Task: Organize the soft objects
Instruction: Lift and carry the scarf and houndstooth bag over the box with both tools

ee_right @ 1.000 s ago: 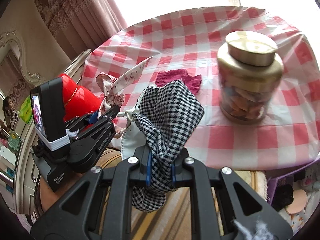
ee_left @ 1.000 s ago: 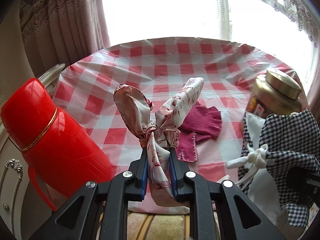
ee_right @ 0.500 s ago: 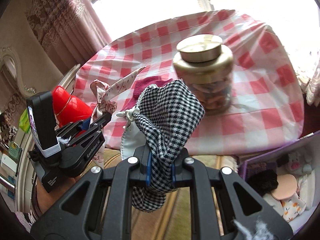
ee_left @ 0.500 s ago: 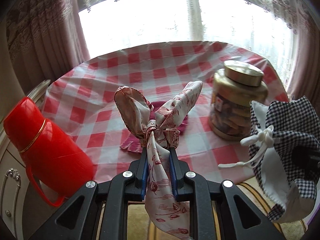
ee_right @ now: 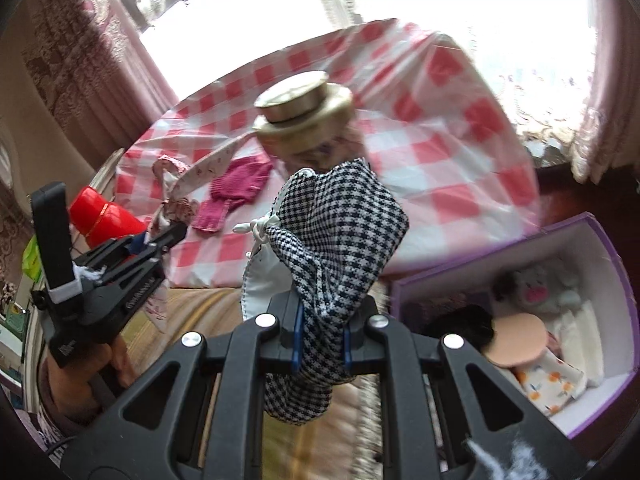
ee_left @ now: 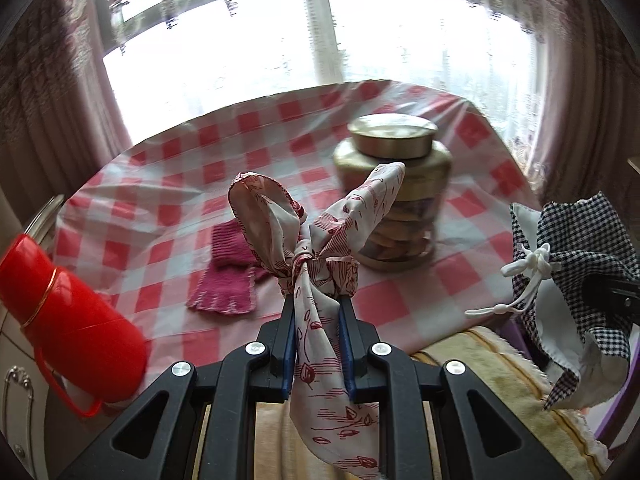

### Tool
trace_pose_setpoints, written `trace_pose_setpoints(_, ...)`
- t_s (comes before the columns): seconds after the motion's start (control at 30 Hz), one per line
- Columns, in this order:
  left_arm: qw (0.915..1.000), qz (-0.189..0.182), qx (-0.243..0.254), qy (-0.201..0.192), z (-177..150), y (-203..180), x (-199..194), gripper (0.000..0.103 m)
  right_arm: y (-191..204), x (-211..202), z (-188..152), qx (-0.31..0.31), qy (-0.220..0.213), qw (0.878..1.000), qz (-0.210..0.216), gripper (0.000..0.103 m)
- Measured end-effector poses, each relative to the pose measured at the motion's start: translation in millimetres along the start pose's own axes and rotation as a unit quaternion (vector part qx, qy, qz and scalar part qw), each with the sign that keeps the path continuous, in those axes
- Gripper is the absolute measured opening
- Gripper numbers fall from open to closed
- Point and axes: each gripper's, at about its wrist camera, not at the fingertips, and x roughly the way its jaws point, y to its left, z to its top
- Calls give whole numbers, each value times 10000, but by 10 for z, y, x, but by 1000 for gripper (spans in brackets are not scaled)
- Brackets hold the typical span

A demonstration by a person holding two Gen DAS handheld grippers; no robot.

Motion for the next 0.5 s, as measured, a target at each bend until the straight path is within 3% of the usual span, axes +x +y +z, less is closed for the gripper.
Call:
trace_pose_setpoints(0.27, 9979, -462, 464, -22, 10, -462, -72, 19, -516, -254, -149, 328, -41, 9990, -302, 18)
trace_pose_setpoints(0.37, 9952, -758, 620, -19, 12, -618, -110, 19, -759, -357, -202, 630, -54, 9979, -109, 18)
trace_pose_setpoints(0.5, 9886, -1270, 807, -31, 7, -851, -190, 19, -1069, -482, -267, 909, -132, 9953, -316, 18)
